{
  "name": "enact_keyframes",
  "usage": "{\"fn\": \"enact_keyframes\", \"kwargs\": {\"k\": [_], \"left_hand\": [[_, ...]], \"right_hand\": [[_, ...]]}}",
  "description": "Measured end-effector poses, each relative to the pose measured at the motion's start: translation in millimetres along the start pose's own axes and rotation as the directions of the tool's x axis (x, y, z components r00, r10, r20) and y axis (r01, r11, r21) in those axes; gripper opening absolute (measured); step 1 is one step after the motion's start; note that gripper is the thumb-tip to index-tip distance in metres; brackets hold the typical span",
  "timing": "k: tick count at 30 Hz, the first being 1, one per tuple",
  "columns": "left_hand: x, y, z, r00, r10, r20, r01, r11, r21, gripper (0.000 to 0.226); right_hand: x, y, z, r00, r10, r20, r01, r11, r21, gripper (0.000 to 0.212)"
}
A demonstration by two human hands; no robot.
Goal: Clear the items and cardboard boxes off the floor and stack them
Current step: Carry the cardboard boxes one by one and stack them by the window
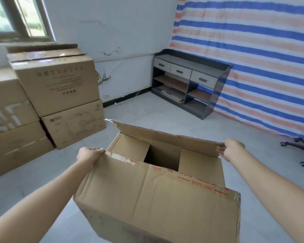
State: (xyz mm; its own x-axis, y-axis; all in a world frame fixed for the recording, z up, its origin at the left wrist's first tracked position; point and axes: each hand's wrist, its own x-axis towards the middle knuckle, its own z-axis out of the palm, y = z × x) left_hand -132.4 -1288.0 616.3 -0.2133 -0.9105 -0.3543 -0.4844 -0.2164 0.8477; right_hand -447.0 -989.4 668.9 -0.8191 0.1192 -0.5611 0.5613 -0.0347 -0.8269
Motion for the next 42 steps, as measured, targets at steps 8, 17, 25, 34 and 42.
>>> {"fn": "enact_keyframes", "kwargs": {"k": [8, 17, 25, 34, 42], "left_hand": [[96.8, 63.7, 74.7, 0.988, -0.123, -0.093, 0.123, 0.992, -0.005, 0.030], [242.2, 103.1, 140.9, 0.970, -0.166, -0.175, 0.164, 0.986, -0.027, 0.035], [390.0, 182.9, 199.0, 0.962, -0.250, -0.111, 0.235, 0.963, -0.131, 0.035], [493.3, 256.6, 264.4, 0.957, -0.285, -0.053, 0.276, 0.952, -0.132, 0.022], [614.5, 329.4, 320.1, 0.956, -0.267, -0.118, 0.253, 0.959, -0.124, 0.040]], "right_hand": [[76.2, -78.7, 135.2, 0.988, -0.146, 0.054, 0.151, 0.983, -0.102, 0.026], [169.6, -125.9, 284.1, 0.992, -0.069, 0.102, 0.083, 0.987, -0.141, 0.023], [245.6, -194.3, 431.8, 0.995, -0.047, 0.092, 0.066, 0.973, -0.219, 0.038], [343.3, -253.5, 538.0, 0.998, -0.061, 0.019, 0.064, 0.977, -0.205, 0.020], [432.4, -297.3, 667.0, 0.997, -0.019, 0.070, 0.032, 0.981, -0.190, 0.015]]}}
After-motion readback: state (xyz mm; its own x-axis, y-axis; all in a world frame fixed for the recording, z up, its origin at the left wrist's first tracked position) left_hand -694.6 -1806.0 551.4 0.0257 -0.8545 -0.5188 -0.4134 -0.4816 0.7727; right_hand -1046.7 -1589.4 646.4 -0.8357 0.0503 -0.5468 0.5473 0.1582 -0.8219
